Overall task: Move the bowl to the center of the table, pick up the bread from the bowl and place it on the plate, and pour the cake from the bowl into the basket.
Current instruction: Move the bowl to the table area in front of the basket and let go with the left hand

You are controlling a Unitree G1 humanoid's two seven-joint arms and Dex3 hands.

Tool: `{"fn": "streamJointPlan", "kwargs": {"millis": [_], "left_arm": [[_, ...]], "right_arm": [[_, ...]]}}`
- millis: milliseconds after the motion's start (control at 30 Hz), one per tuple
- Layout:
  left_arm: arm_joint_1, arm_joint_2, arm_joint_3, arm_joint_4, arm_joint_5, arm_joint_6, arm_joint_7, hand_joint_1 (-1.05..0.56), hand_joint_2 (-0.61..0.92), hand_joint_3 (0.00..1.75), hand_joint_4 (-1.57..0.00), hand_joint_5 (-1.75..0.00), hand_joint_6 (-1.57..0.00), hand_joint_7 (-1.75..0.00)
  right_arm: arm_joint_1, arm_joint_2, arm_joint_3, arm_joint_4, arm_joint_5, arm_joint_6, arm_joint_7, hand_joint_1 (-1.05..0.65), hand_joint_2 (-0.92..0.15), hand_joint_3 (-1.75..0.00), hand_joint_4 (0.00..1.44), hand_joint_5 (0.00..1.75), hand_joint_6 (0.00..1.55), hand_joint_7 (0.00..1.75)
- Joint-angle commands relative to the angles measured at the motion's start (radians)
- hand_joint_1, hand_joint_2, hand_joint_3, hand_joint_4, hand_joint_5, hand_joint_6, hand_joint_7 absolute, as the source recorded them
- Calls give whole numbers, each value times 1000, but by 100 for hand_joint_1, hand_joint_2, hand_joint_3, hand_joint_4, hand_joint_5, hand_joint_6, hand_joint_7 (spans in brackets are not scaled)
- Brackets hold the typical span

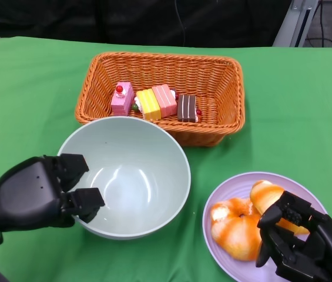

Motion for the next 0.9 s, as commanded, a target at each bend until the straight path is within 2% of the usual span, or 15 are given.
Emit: {"fn": "streamJointPlan", "kwargs": {"millis": [33, 267, 367, 400, 467, 600, 700, 767, 833, 900], "left_arm": [[-24, -4, -25, 18, -25, 7, 35, -18, 81, 1, -80, -175, -67, -164], [-24, -16, -58, 30, -49, 4, 33, -19, 81, 1, -79, -175, -70, -159], [-19, -13, -68, 28, -65, -7, 20, -21, 79, 0, -78, -175, -72, -152], [-17, -10, -72, 25, -67, -5, 16, -22, 78, 0, -78, -174, -75, -145], [-16, -2, -78, 21, -73, -7, 1, -27, 74, 0, -79, -170, -91, -110], [-14, 8, -84, 18, -84, -28, -19, -34, 70, 0, -81, -164, -104, -81], [-10, 22, -83, 6, -97, -47, -51, -38, 69, 0, -83, -154, -122, -35], [-8, 30, -88, -2, -97, -66, -50, -34, 73, 1, -84, -149, -126, -23], [-4, 38, -93, -10, -96, -80, -47, -33, 75, 2, -84, -146, -127, -19], [0, 45, -96, -17, -96, -91, -47, -33, 80, 4, -84, -134, -125, -15]], "right_arm": [[4, -8, -7, 5, 3, -24, 0, -7, -75, -88, 67, 175, 53, 157], [8, -7, -2, -6, -8, -20, -17, -8, -75, -88, 66, 175, 54, 158], [6, -8, -3, -4, -2, -17, -15, -8, -75, -89, 66, 175, 54, 158], [6, -8, -3, -3, 0, -18, -14, -8, -75, -89, 66, 175, 54, 158], [5, -9, -3, -1, 0, -21, -12, -8, -75, -89, 66, 175, 54, 158], [5, -9, -4, -3, 0, -15, -16, -8, -74, -89, 66, 175, 53, 158], [5, -9, -4, 0, -4, -24, -16, -9, -74, -90, 66, 175, 53, 159], [4, -9, -5, 0, 3, -19, -12, -8, -74, -90, 67, 175, 53, 159], [5, -10, -6, -2, 7, -11, -12, -8, -74, -91, 67, 175, 53, 159], [6, -13, -7, -7, 7, -3, -13, -8, -74, -91, 66, 175, 53, 158]]}}
